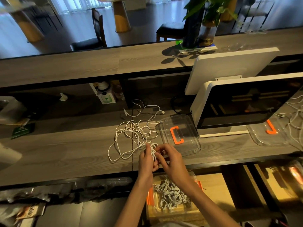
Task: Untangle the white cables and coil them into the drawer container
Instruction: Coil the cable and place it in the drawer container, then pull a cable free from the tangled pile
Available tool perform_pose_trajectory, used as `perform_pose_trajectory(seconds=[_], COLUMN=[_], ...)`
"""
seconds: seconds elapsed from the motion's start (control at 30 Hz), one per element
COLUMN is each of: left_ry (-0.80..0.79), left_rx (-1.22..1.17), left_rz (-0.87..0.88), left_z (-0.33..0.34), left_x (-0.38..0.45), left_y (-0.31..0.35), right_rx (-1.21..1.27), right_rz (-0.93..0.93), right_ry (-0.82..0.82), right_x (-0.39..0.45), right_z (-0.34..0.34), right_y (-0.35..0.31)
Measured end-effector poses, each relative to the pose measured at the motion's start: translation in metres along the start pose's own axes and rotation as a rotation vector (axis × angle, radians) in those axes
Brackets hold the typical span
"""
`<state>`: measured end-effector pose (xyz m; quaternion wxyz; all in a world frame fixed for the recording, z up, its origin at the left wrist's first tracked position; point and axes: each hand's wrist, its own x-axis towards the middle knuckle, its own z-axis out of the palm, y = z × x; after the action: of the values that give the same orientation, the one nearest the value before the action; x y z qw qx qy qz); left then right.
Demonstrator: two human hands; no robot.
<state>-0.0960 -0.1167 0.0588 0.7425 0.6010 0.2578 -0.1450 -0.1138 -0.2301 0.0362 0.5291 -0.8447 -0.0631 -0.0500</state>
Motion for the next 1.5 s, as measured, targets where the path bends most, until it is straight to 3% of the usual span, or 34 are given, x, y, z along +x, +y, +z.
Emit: perform_pose_trajectory(seconds=[0.17,0.37,0.6,0.73,0.9,1.1,1.2,1.37,1.5], left_ry=[0.033,0.015,-0.193,-0.166,-0.106,-0.056,-0.12,-0.203,-0.236], left_rx=[0.042,0.09,0.423,0.413,0.38,0.404,0.445,0.6,0.672], left_rz=[-0.045,-0.117,-0.291,-0.424,-0.46,-0.405,-0.387,-0.394,-0.28], left_z=[0.004,0.003,-0.012,-0.016,-0.023,-0.001,0.008,-0.009,-0.038], left_x=[0.005,0.016,0.011,0.013,0.035,0.069,0.081,0.079,0.078], left_y=[-0.023,-0.052,-0.11,-0.143,-0.182,-0.196,-0.202,-0.196,-0.164], right_rx=[0.013,0.063,0.242,0.345,0.512,0.592,0.662,0.564,0.374], right_rz=[0.085,0.206,0.575,0.865,1.234,1.326,1.345,1.287,1.068], right_ry=[0.052,-0.052,-0.023,0.007,0.188,0.369,0.447,0.411,0.218], right_x=[-0.01,-0.021,-0.07,-0.101,-0.116,-0.102,-0.1,-0.109,-0.084], right_z=[0.007,-0.001,0.006,0.019,0.027,0.028,0.03,0.023,0.019], right_y=[0.01,0.029,0.094,0.135,0.167,0.184,0.195,0.173,0.138])
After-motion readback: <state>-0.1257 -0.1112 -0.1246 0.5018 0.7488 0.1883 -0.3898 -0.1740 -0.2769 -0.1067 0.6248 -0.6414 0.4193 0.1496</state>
